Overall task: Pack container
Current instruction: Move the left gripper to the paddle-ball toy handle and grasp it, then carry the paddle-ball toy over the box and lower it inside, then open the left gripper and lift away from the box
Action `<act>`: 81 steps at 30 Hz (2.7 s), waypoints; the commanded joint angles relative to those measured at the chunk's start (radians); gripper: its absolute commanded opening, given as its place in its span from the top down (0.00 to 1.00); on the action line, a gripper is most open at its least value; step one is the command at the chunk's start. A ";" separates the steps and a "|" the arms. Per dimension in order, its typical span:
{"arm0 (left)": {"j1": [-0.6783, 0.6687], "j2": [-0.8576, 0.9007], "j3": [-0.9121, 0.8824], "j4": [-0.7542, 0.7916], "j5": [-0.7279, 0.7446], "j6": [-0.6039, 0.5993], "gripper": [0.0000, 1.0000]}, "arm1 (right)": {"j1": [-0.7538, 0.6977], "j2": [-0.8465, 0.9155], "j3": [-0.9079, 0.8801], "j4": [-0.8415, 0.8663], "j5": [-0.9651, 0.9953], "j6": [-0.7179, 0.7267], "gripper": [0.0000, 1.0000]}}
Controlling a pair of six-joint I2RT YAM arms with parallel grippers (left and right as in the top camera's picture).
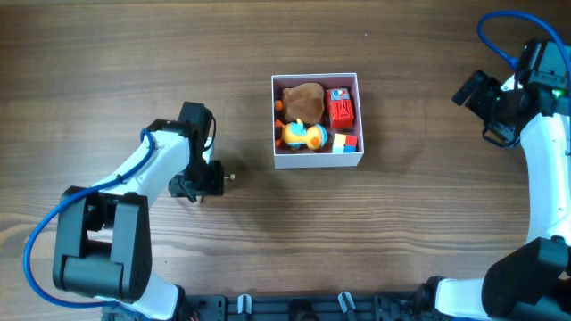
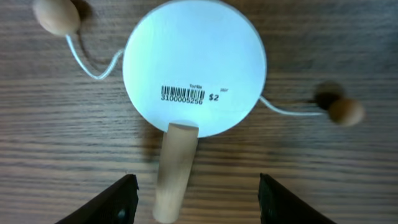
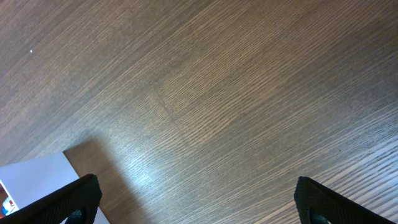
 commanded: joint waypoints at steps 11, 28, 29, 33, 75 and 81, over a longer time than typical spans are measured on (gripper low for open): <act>0.004 0.005 -0.079 0.087 -0.013 -0.010 0.77 | -0.001 0.010 0.000 0.003 -0.005 0.014 0.00; -0.037 -0.105 0.307 -0.183 0.093 -0.008 0.96 | -0.001 0.010 0.000 0.003 -0.005 0.014 0.00; -0.055 -0.116 0.367 -0.190 0.099 0.009 0.96 | -0.001 0.010 0.000 0.003 -0.005 0.014 0.00; -0.136 -0.132 0.496 -0.150 0.116 0.061 0.96 | -0.001 0.010 0.000 0.003 -0.005 0.014 0.00; -0.515 0.203 0.522 0.213 0.058 -0.151 0.50 | -0.001 0.010 0.000 0.003 -0.005 0.014 0.00; -0.512 0.118 0.581 0.178 0.057 -0.151 0.39 | -0.001 0.010 0.000 0.003 -0.005 0.014 0.00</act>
